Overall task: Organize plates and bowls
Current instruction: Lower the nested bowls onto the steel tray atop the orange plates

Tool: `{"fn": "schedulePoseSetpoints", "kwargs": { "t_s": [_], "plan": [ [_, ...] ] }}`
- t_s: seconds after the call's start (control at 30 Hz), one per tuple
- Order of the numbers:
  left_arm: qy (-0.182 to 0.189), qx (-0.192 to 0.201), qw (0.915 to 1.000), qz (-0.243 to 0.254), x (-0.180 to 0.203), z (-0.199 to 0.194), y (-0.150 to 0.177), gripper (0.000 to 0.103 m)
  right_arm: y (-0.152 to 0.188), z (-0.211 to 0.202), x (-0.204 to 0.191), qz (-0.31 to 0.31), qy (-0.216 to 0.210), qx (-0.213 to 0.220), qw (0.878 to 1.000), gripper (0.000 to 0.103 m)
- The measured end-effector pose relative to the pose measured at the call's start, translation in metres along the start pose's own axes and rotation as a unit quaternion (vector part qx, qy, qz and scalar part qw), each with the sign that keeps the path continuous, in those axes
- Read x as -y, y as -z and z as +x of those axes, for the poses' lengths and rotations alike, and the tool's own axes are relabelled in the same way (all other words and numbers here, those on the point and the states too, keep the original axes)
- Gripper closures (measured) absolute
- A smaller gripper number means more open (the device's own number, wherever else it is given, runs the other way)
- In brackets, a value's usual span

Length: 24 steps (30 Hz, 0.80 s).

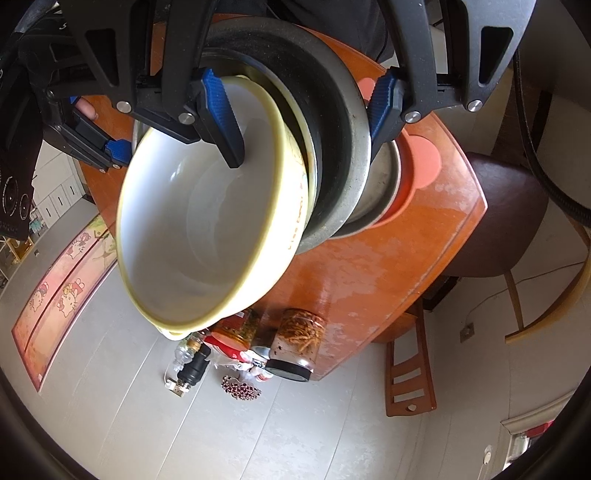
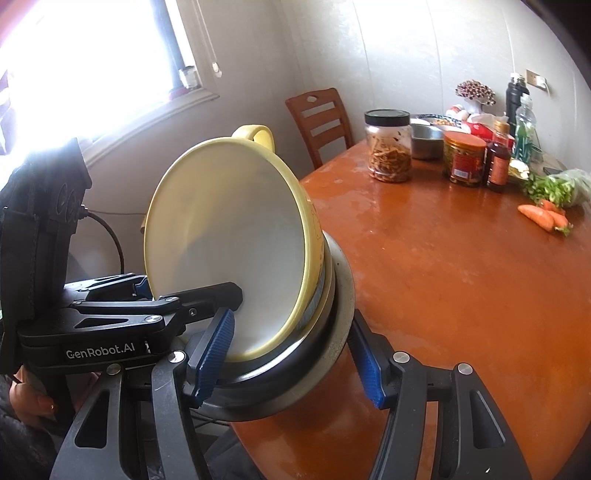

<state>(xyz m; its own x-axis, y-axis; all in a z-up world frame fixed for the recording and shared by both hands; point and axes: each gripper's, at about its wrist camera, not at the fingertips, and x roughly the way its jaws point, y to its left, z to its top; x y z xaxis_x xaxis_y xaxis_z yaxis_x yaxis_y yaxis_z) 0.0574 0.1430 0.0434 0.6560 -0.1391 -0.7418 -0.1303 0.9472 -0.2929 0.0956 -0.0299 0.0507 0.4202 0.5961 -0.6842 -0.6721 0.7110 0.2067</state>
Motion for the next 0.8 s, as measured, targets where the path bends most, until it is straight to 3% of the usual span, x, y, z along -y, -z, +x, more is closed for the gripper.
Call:
{"fn": "schedulePoseSetpoints", "kwargs": {
  "t_s": [0.8],
  "plan": [
    [-0.011,0.022,0.9997,-0.006,-0.012,-0.004,-0.027,0.041,-0.03,0.011,-0.007,-0.026,-0.012,0.01,1.0,0.039]
  ]
}}
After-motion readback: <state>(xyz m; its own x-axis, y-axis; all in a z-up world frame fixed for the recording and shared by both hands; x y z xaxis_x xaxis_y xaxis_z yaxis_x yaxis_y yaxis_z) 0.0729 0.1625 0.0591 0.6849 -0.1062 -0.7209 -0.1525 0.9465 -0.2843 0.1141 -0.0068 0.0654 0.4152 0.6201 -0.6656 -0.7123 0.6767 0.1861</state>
